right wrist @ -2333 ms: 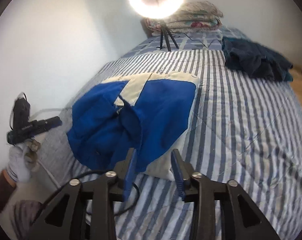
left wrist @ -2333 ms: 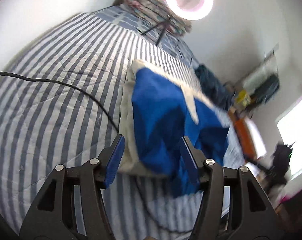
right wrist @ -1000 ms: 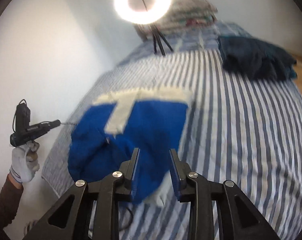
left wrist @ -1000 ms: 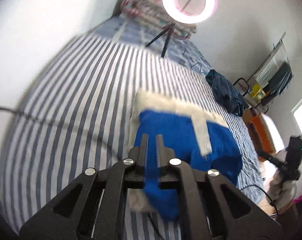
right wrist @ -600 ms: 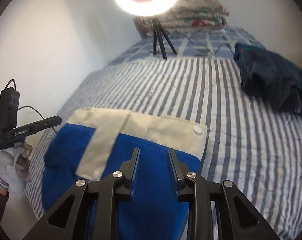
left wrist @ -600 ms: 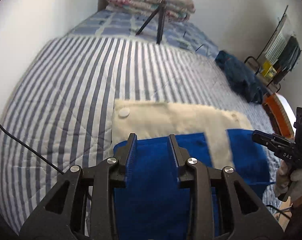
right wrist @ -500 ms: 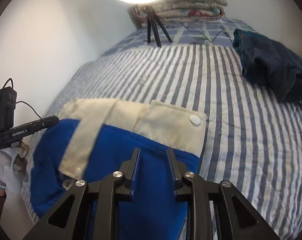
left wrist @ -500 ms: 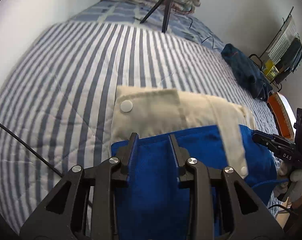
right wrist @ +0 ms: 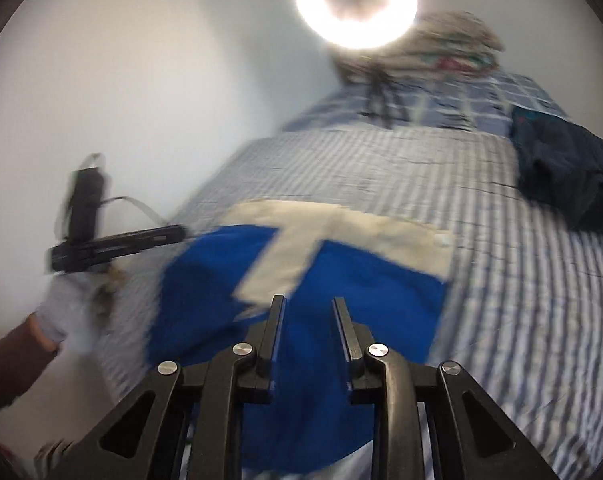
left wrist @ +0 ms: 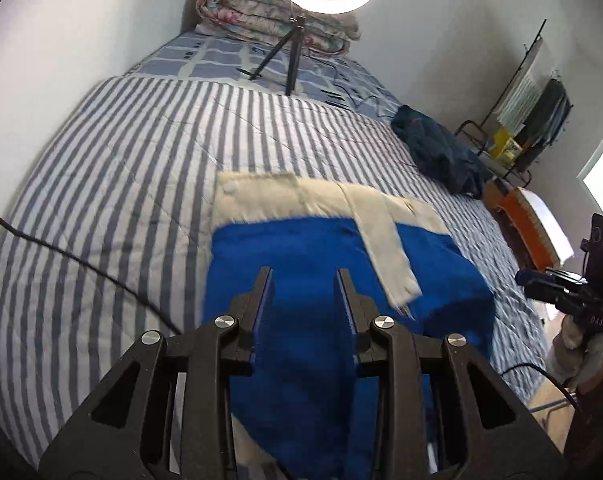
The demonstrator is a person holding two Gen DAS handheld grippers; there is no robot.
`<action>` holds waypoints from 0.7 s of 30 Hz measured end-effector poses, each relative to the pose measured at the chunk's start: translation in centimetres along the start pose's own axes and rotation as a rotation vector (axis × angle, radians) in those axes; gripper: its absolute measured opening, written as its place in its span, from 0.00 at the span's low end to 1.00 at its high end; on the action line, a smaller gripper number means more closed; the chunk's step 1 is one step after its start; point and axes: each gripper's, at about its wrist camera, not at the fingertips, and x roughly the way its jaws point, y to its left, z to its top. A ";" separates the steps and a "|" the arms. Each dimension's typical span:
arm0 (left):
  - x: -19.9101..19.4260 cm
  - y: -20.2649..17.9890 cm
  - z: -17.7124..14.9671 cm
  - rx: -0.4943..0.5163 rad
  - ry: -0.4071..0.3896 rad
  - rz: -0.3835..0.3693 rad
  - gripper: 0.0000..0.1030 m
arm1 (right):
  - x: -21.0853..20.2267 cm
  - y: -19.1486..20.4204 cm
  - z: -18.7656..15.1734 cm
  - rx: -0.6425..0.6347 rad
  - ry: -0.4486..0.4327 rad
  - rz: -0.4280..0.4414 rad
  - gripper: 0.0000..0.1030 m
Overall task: Fold large clothes
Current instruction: 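Move both open grippers to the edges of the folded jacket bundle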
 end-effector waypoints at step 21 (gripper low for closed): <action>1.5 -0.2 -4.5 0.053 0.089 -0.032 0.49 | 6.2 -2.2 -2.8 0.110 0.136 -0.126 0.24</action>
